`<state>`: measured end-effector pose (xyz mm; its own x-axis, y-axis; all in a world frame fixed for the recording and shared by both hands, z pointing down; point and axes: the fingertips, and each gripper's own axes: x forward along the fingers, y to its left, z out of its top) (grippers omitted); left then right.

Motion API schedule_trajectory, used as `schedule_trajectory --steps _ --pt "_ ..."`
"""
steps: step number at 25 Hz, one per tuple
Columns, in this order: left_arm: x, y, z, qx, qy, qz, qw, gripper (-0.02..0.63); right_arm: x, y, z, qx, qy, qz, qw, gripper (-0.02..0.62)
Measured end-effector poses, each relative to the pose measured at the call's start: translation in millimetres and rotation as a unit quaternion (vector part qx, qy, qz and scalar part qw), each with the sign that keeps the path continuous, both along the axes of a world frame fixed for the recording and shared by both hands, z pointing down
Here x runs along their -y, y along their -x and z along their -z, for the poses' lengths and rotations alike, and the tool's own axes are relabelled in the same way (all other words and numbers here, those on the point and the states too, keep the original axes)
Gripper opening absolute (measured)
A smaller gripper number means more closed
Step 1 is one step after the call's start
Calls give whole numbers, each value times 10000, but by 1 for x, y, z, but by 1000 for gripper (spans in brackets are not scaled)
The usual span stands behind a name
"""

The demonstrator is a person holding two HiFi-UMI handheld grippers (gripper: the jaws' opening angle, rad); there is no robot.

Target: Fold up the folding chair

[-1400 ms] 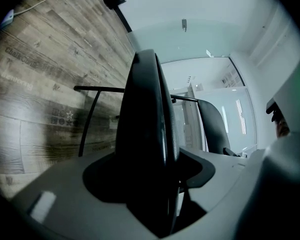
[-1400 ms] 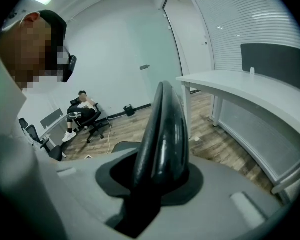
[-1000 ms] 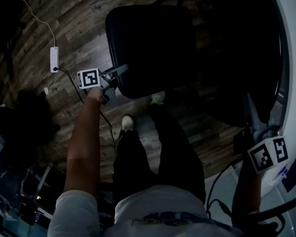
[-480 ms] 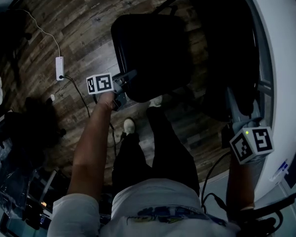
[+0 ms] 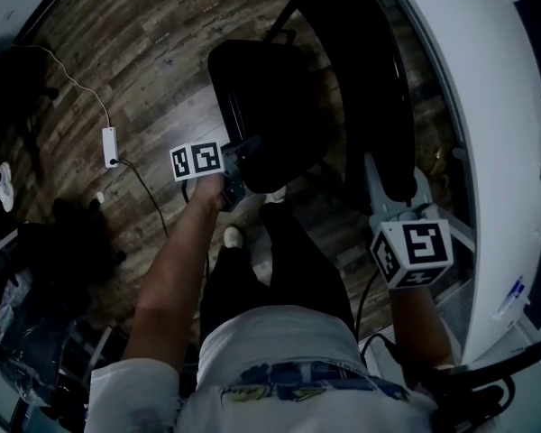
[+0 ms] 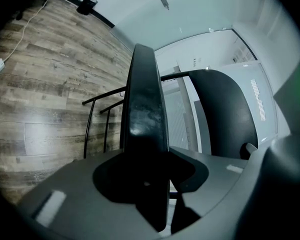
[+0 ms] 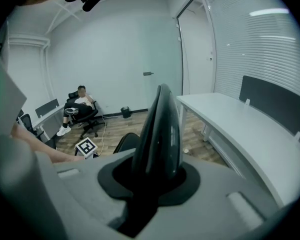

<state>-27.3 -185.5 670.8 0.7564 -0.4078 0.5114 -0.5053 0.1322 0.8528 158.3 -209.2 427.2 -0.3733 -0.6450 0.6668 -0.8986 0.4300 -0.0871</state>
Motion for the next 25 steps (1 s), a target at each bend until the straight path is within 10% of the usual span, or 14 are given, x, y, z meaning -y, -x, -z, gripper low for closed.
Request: schedule_trajectory --steps 12,25 --pt "13 -77 50 -255 -22 -198 9995 130 -9 -3 23 -45 -116 -1 9999 69" --pt "29 -115 59 404 292 -183 9986 129 -17 23 29 -153 -204 -35 9997 67"
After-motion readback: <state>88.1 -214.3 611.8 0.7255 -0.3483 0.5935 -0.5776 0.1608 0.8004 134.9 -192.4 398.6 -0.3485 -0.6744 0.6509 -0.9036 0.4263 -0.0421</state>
